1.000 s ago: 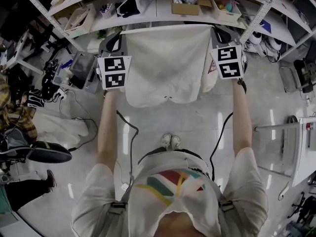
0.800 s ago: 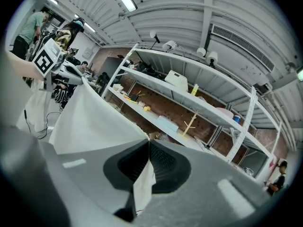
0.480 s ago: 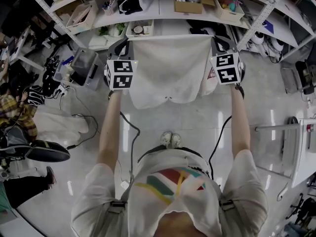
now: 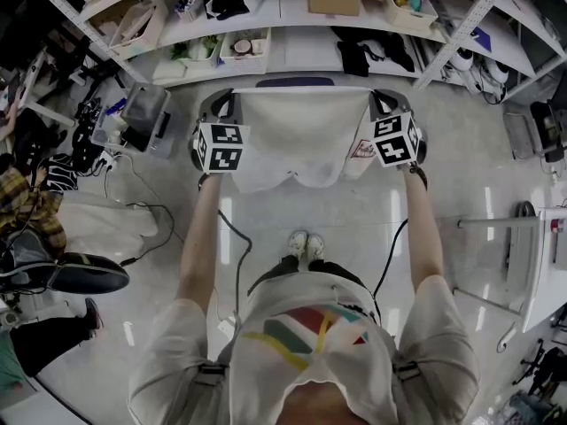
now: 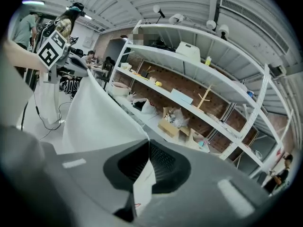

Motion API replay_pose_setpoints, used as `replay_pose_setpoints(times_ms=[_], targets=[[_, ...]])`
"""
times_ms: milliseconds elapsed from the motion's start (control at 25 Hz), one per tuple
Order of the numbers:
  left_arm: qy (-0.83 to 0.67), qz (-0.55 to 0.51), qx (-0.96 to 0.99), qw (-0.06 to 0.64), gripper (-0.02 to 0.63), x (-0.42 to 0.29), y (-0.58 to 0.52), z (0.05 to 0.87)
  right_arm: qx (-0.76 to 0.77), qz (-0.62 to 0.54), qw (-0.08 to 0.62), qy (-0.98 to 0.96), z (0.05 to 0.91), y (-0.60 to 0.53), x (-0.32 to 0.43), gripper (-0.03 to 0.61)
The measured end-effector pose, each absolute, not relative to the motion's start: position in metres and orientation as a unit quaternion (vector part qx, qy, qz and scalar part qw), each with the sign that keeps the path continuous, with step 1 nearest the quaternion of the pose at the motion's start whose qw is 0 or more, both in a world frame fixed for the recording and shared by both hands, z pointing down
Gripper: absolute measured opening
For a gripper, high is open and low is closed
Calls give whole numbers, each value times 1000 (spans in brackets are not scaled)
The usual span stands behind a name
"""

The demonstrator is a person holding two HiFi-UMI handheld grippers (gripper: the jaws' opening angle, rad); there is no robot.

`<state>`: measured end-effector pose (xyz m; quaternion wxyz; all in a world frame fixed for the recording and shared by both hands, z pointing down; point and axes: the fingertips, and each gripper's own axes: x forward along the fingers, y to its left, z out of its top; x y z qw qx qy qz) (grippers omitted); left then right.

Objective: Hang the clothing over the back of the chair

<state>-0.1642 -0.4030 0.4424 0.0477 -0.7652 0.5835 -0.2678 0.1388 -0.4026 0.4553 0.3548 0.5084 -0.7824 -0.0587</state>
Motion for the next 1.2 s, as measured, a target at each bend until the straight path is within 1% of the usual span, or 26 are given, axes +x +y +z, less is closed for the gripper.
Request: replay_pose_setpoints(times_ms=[600, 1200], targets=[[570, -313, -760, -14, 16, -182, -404, 527, 477, -15, 387, -789, 527, -406, 123, 9], [545, -332, -768, -61, 16, -181, -380, 585, 455, 17, 426, -782, 584, -387, 123, 9]])
